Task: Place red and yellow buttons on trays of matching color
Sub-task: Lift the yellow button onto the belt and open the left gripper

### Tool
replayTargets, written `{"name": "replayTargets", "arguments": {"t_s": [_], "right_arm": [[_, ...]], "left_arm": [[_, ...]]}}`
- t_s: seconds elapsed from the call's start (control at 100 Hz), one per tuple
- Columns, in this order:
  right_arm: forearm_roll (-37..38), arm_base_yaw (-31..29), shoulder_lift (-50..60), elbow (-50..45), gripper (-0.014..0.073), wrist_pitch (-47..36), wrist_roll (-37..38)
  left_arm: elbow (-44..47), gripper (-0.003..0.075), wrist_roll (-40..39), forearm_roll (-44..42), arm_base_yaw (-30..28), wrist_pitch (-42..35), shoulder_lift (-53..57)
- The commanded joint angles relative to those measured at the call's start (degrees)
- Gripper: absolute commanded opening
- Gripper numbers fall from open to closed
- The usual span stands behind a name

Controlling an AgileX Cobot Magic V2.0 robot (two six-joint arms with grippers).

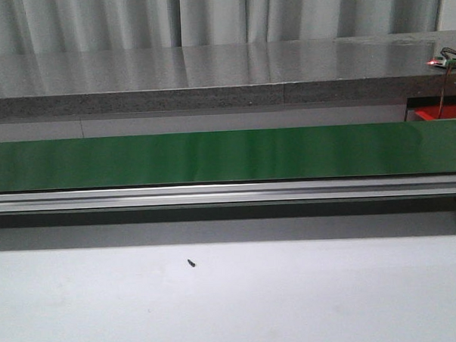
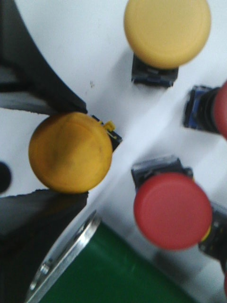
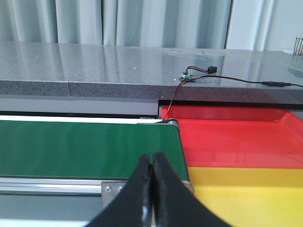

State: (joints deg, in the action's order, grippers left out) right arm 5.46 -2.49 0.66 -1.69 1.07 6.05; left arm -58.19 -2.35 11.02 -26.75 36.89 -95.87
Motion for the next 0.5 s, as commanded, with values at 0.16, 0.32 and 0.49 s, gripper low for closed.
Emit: {"name": "replayTargets", "arguments": {"t_s": [0.16, 0.32, 0.49], "right_arm": [[0.3, -0.2, 1.0, 1.1, -0.0097, -4.3, 0.1], [0.3, -0.2, 1.0, 1.1, -0.0097, -4.3, 0.1], [0.3, -0.2, 1.0, 1.1, -0.0097, -4.3, 0.1]], "left_arm": [[-2.3, 0.0222, 0.3, -2.3, 2.1, 4.1, 9.7], [-2.5, 0.0222, -0.1, -5.2, 2.1, 7.4, 13.5], [-3.3, 0.0222, -0.1, -5.1, 4.9, 8.2, 15.9]]}}
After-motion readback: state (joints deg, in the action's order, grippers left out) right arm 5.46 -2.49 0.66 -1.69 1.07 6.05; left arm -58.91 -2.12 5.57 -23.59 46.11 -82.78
